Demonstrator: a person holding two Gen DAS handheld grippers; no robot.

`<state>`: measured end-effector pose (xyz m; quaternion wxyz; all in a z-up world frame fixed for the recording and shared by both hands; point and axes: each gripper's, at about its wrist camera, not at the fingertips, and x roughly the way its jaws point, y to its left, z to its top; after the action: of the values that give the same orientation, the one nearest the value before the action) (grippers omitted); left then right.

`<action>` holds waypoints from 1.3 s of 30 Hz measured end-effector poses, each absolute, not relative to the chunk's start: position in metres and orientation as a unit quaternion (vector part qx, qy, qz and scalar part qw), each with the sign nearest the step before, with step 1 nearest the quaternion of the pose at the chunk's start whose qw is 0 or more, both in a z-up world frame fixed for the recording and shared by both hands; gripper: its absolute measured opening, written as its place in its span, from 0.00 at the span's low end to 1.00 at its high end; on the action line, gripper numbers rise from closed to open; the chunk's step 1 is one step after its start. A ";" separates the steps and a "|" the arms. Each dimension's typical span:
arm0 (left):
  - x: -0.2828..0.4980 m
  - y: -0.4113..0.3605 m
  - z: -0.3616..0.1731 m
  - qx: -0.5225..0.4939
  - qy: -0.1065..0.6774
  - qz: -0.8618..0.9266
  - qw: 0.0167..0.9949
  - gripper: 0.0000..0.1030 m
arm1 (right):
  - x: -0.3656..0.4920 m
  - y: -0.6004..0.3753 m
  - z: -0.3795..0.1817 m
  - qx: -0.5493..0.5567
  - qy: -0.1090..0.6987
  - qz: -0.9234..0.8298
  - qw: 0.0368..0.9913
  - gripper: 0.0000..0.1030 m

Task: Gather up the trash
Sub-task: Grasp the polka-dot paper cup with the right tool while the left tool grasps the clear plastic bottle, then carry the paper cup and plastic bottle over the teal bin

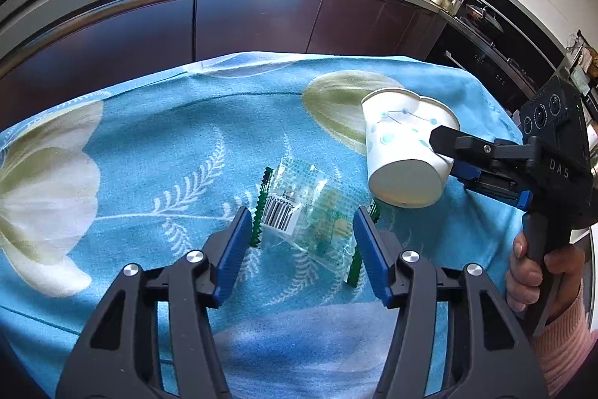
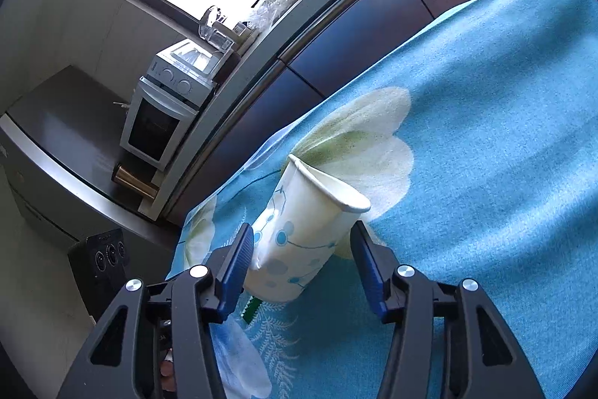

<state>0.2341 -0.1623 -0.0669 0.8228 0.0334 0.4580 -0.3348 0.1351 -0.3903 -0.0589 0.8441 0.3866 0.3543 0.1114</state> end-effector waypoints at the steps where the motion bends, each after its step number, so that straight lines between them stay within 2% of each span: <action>1: 0.233 -0.163 -0.066 0.035 0.457 -0.335 0.823 0.50 | 0.136 -0.391 -0.059 0.389 0.353 0.113 0.844 0.44; 2: 0.231 -0.163 -0.066 0.036 0.456 -0.336 0.823 0.48 | 0.136 -0.392 -0.059 0.389 0.352 0.115 0.844 0.41; 4: 0.227 -0.164 -0.066 0.035 0.458 -0.342 0.820 0.35 | 0.136 -0.392 -0.057 0.389 0.349 0.119 0.844 0.39; 11: 0.219 -0.164 -0.066 0.034 0.456 -0.348 0.818 0.29 | 0.137 -0.388 -0.055 0.381 0.352 0.125 0.846 0.40; 15: 0.215 -0.160 -0.065 0.028 0.457 -0.349 0.818 0.26 | 0.137 -0.385 -0.052 0.371 0.349 0.123 0.852 0.37; 19: 0.207 -0.149 -0.060 0.027 0.450 -0.343 0.824 0.25 | 0.132 -0.386 -0.047 0.369 0.338 0.123 0.857 0.32; 28: 0.168 -0.096 -0.036 0.003 0.417 -0.325 0.849 0.25 | 0.113 -0.370 -0.034 0.350 0.325 0.148 0.866 0.32; 39: 0.106 -0.008 -0.016 -0.026 0.390 -0.283 0.876 0.25 | 0.089 -0.300 -0.014 0.298 0.324 0.213 0.872 0.32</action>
<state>0.1058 -0.0084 -0.0161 0.8757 -0.0261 0.3904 -0.2829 0.0889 -0.2998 -0.0138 0.8720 0.2982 0.3244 0.2132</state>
